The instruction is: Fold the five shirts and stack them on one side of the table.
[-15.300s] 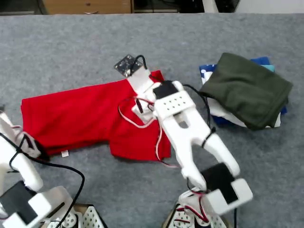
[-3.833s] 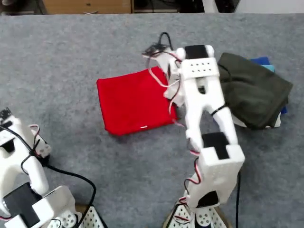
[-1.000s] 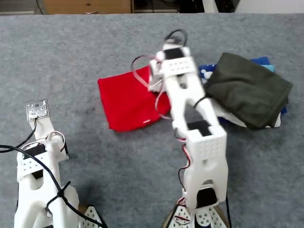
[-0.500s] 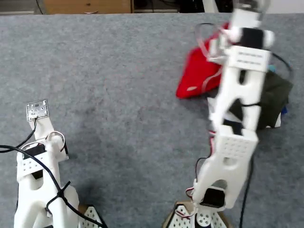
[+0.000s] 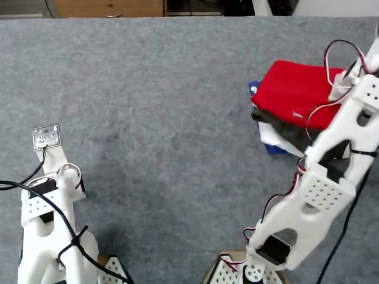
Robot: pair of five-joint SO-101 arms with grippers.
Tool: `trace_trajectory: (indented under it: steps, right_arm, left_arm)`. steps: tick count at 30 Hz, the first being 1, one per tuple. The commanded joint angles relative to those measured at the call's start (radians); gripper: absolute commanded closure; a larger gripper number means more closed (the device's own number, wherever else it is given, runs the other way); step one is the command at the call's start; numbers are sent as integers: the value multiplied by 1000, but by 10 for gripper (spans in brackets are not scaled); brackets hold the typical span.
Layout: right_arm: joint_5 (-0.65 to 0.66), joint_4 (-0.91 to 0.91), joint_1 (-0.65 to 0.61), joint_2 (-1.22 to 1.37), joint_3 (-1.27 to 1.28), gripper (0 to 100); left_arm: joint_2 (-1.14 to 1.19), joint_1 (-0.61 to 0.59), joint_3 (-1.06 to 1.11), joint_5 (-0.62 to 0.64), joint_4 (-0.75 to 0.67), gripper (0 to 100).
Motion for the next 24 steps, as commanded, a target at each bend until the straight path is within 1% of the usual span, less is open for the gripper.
trace_trajectory:
  steps: [1,3,4,9,10,11,13,15,17,19,20,23,24]
  right_arm:
    - [55,15,48,-88,61,992]
    - [74,15,62,-125,110,974]
    - [75,15,65,-145,133,942]
    - [84,15,68,-309,252,649]
    - [84,15,65,-357,282,613]
    - [77,15,64,-409,312,601]
    - [75,15,50,-518,390,624]
    - [75,15,38,-645,493,694]
    - [80,15,19,-783,610,819]
    - [84,11,-19,-917,730,966]
    - [83,11,-41,-977,788,998]
    - [77,9,-91,-1148,951,935]
    - [77,9,-107,-1199,1001,930]
  left_arm:
    - [-24,-3,-5,-12,-5,979]
    - [-25,-3,-5,-12,-5,979]
    - [-25,-3,-5,-12,-5,979]
    - [-27,-3,-5,-12,-2,978]
    - [-27,-3,-3,-12,-2,978]
    - [-27,-3,-3,-12,0,978]
    - [-28,-3,-8,-12,34,981]
    - [-28,-3,-14,-12,60,981]
    - [-30,-3,-14,-11,64,981]
    - [-44,-5,-15,-9,66,981]
    - [-61,-6,-9,-8,68,981]
    - [-150,-3,26,-6,84,981]
    - [-189,-2,43,-6,94,981]
